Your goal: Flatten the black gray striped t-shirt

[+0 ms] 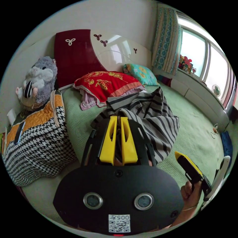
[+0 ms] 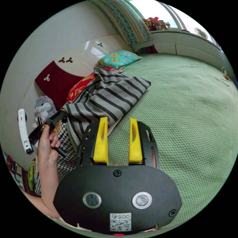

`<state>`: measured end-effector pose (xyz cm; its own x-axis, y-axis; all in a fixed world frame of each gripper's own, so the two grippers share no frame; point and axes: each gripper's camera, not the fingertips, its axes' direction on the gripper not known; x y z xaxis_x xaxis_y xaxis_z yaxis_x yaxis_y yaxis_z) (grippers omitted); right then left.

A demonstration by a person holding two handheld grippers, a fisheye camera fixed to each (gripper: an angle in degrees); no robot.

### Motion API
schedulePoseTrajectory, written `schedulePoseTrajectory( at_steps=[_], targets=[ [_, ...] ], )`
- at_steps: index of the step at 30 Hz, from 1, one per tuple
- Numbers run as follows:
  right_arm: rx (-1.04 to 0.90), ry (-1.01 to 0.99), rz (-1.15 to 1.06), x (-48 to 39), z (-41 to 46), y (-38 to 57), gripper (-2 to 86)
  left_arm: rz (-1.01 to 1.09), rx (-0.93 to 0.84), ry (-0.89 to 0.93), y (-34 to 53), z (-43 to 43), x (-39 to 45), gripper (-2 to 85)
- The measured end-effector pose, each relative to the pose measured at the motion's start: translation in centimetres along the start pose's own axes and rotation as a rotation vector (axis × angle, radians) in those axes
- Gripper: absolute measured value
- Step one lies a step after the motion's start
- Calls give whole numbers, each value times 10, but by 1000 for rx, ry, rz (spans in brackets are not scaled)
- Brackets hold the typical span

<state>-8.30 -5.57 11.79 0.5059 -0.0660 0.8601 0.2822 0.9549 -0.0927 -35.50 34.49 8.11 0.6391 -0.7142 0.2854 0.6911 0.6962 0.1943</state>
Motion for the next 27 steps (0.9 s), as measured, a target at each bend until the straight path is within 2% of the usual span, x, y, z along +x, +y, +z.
schedulePoseTrajectory(
  at_steps=[6, 9, 13, 16, 20, 23, 27],
  targets=[
    [-100, -118, 119, 4, 43, -21, 91, -39, -62, 84, -12, 12, -15, 40],
    [-38, -153, 72, -7, 39, -23, 63, -29, -82, 81, -18, 19, -15, 40],
    [12, -24, -97, -34, 35, -27, -1, -28, -98, 93, -27, 25, -12, 40],
    [88, 87, -153, -48, 23, -27, -12, -1, -105, 126, -32, 26, -1, 41],
    [61, 292, -224, -66, 11, -24, -13, 63, -142, 154, -33, 31, 25, 41],
    [75, 472, -198, -69, -4, -23, -14, 142, -183, 248, -32, 31, 56, 41],
    [66, 573, -43, -47, -33, -29, -14, 232, -262, 454, -27, 34, 110, 42]
  ],
)
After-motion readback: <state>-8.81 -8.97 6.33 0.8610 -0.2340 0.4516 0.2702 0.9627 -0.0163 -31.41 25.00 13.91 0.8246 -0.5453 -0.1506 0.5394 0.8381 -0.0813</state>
